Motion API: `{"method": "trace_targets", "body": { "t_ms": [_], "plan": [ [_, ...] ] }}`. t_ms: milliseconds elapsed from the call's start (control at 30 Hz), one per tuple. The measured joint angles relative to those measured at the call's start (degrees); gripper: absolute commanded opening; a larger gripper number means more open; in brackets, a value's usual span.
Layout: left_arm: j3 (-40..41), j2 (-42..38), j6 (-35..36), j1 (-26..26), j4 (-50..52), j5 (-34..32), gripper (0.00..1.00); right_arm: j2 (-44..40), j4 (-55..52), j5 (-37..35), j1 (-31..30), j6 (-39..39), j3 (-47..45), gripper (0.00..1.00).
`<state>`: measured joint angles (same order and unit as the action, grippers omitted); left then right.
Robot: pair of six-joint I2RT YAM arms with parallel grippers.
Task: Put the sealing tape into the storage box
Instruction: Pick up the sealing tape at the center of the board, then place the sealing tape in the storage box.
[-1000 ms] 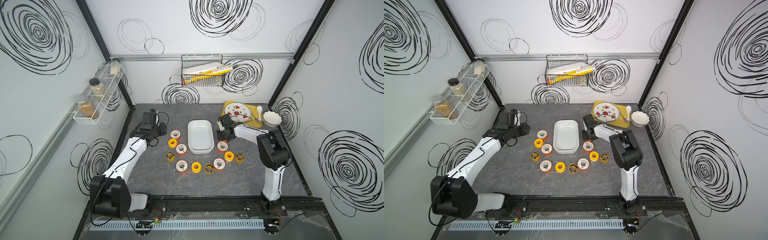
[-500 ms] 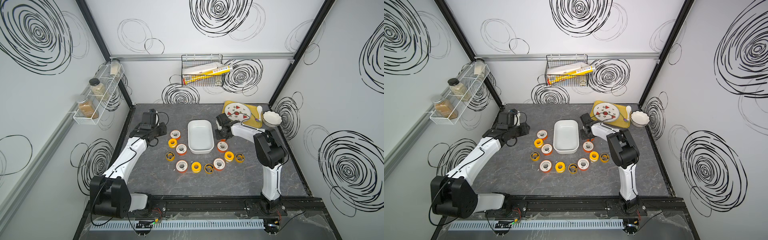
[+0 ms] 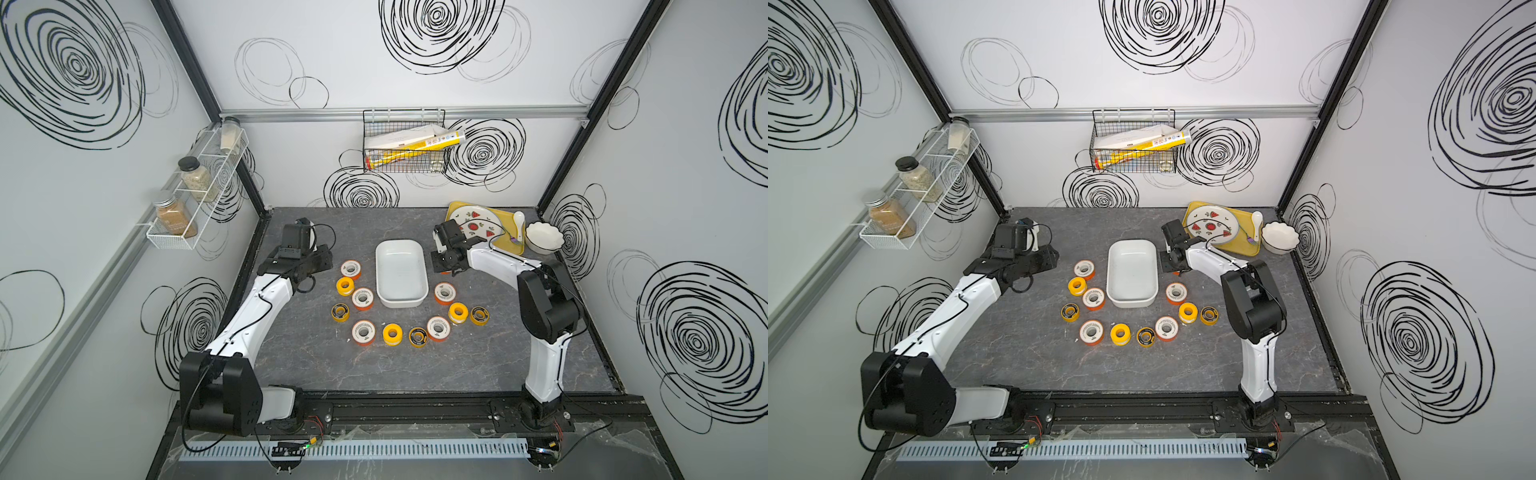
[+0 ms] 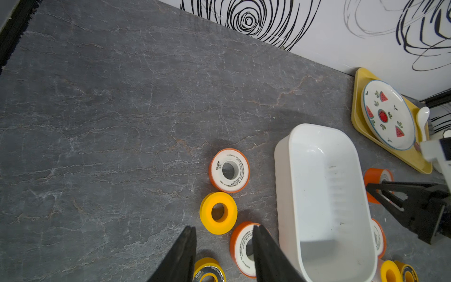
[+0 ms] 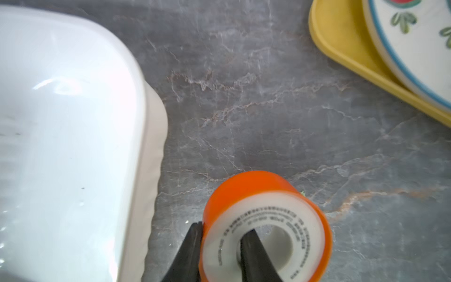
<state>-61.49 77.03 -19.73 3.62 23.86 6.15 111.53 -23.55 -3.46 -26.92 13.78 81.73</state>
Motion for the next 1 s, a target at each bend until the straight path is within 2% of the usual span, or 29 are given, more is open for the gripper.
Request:
{"method": "trace_targets", "body": {
  "t_ms": [200,433,567,767,1000],
  "plan": [
    [0.00,0.00,-0.02,-0.04,0.00,0.04,0.45,-4.02,1.29,6.36,0.00,-0.04,0.04,0.19],
    [0.00,0.00,-0.02,-0.33,0.00,0.20,0.45,-4.57,2.45,15.13,-0.74,-0.79,0.72,0.19],
    [0.00,0.00,-0.07,-0.44,0.00,0.22,0.45,-4.09,2.40,18.03,-2.93,-2.19,4.11,0.19],
    [0.00,0.00,-0.24,-0.55,0.00,0.22,0.45,1.22,1.44,18.16,-6.38,-3.54,13.33,0.20],
    [0.00,0.20,-0.37,-0.55,0.00,0.28,0.45,9.53,-2.08,13.44,-7.89,-4.13,20.00,0.19]
  ]
}}
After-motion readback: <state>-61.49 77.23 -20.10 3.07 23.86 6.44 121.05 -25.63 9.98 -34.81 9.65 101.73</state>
